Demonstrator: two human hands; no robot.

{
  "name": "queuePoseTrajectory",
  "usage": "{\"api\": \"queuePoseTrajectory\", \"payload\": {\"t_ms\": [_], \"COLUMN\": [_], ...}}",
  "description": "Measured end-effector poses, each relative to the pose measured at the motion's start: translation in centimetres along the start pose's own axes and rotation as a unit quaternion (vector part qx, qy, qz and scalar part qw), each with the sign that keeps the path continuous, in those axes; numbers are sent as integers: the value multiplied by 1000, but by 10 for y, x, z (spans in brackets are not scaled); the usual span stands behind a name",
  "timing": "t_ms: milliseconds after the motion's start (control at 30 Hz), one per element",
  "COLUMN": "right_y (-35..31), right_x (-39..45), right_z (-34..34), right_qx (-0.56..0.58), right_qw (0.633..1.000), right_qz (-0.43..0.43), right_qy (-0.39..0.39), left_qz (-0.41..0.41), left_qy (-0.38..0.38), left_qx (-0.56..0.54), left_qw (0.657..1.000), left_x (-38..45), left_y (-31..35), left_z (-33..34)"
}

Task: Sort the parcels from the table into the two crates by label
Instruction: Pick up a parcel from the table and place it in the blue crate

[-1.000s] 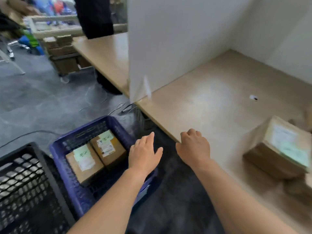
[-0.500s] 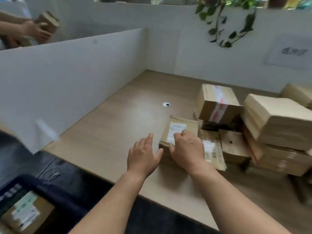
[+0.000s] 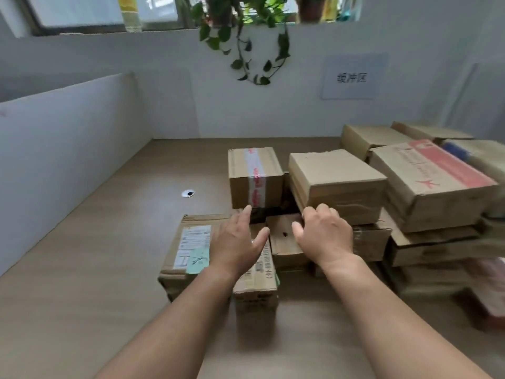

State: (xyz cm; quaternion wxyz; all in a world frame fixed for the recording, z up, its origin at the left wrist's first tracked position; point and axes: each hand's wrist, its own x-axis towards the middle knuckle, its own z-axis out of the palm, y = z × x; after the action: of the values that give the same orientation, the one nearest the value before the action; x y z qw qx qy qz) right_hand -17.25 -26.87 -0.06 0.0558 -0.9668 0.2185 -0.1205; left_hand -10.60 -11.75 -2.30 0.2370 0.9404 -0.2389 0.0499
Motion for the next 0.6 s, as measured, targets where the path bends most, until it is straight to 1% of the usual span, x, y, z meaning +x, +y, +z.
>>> {"api": "queuePoseTrajectory", "payload": {"t_ms": [100,200,300,367,500,600], "right_y": [31,58,80,89,94,97], "right_x": [2,2,7,12,29,46], "right_z": [-14,-30,-44,-49,-50,-46], "right_qx": [13,28,44,59,91,131], "right_qw": [997,990,981,977,983,980], "right_qz": [72,125,157,164,143,146], "right_qy": [24,66,108,120,66,26], "left_qz": [41,61,57,39,-4,-50], "left_qy": [-7,-27,-35,-36,-85,-136], "left_qx": [-13,-53,-103,-132,-155,-220], "left_qw": [999,996,992,990,984,965], "left_x": [23,45,66,78,89,95], "left_y": [25,56,82,93,107,113], "left_z": [6,9,11,12,11,11]}}
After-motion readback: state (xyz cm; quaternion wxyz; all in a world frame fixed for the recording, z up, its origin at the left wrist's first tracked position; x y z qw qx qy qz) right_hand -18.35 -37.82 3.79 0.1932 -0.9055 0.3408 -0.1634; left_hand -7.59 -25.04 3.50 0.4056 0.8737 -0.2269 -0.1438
